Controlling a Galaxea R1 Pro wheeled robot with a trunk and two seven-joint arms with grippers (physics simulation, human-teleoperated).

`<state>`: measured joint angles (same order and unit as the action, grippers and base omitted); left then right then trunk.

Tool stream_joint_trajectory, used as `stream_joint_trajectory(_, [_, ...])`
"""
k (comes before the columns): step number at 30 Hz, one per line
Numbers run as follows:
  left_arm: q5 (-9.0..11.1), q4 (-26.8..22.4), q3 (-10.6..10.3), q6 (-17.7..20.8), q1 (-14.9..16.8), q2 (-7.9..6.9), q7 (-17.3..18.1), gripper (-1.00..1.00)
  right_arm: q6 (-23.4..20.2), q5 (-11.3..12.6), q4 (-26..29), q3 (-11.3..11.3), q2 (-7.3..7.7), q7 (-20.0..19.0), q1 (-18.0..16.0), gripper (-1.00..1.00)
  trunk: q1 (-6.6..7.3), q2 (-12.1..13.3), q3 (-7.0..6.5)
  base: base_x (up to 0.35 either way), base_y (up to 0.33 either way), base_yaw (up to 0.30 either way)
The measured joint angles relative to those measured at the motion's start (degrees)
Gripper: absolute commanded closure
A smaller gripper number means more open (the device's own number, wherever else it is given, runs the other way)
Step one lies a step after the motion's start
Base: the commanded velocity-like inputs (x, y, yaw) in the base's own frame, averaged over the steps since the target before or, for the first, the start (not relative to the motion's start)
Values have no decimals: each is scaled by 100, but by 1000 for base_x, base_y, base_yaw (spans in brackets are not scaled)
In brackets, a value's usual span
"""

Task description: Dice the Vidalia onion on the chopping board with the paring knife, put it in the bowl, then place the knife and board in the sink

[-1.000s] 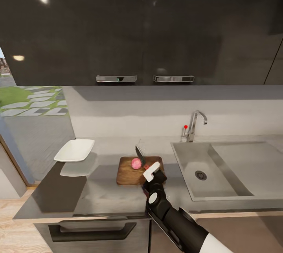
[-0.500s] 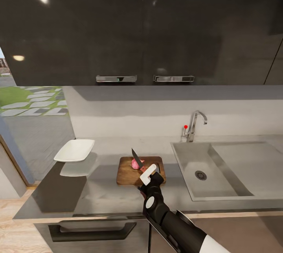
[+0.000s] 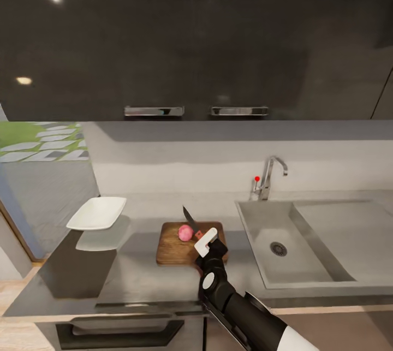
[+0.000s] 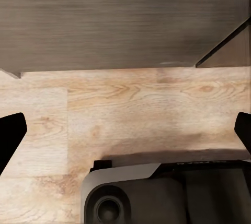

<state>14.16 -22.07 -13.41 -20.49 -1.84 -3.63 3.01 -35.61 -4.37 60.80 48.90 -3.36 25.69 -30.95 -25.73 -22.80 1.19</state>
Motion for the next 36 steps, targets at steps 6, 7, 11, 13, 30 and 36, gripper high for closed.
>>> stream_joint_trajectory(6, [0,0,0,0,0,0,-1,-100,1,-1,0,0,2,0,0,100,-1,0,0,42,-23,0])
stream_joint_trajectory(7, [0,0,0,0,0,0,-1,-100,1,-1,0,0,2,0,0,100,-1,0,0,10,-5,0])
stream_joint_trajectory(11, [0,0,0,0,0,0,-1,-100,1,0,0,0,-5,0,0,100,-1,0,0,4,-2,0])
stream_joint_trajectory(13, [0,0,0,0,0,0,-1,-100,0,0,0,2,-5,0,0,100,-1,0,0,1,-1,0])
stream_joint_trajectory(30, [0,0,0,0,0,0,0,-100,-73,1,-8,383,-6,1,0,100,-1,0,0,0,0,0])
stream_joint_trajectory(36, [0,0,0,0,0,0,-1,-100,-95,0,-8,386,-6,1,0,100,-1,0,0,0,0,0])
